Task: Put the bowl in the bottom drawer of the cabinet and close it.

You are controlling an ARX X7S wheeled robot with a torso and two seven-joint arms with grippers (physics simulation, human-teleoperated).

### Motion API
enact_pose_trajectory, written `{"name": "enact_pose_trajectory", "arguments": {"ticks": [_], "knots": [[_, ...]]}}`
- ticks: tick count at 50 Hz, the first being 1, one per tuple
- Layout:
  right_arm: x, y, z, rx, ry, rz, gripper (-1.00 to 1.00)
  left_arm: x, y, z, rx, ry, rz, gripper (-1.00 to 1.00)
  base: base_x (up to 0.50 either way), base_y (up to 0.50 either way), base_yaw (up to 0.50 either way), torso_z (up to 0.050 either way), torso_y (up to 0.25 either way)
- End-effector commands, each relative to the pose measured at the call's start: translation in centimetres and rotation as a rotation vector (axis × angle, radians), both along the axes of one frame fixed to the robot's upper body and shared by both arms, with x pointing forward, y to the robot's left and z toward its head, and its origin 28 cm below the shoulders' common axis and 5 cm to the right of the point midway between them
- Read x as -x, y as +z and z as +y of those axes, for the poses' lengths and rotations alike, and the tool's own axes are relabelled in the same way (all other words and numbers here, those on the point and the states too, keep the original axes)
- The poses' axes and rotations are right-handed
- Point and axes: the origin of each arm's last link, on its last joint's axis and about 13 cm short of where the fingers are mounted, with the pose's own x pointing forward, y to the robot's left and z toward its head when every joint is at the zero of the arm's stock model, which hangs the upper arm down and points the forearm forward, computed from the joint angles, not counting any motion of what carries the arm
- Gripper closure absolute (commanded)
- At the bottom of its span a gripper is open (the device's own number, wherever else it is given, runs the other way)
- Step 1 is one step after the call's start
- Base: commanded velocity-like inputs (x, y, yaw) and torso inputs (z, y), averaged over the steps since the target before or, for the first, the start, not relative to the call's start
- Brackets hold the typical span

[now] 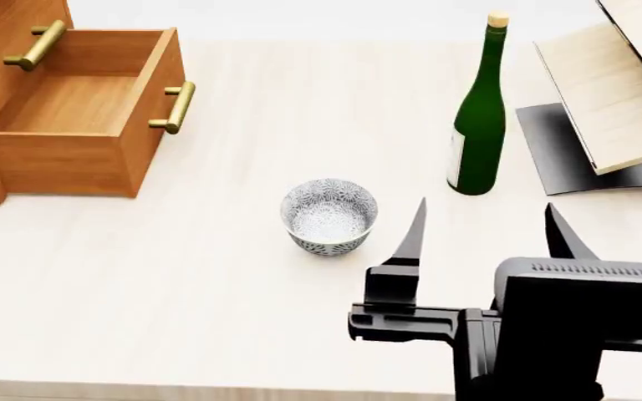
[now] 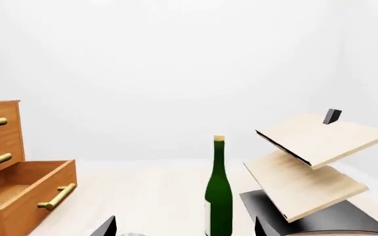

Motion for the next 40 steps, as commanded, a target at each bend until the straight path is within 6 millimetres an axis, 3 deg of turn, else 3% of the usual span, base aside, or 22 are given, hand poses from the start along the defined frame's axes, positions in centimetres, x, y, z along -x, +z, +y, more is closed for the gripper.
{"name": "enact_pose_trajectory", "arguments": {"ticks": [1,40], "knots": [[0.05,1.41,-0.09,0.009,-0.012,-0.032,-1.0,0.06,-0.25,0.07,0.002,0.008,-0.005,-1.0,0.0,0.0,0.0,0.0,0.0],[0.12,0.61,0.05,-0.016,0.006,-0.013,-1.0,0.17,-0.43,-0.08,-0.017,-0.003,-0.013,-1.0,0.0,0.47,0.0,0.0,0.0]]}}
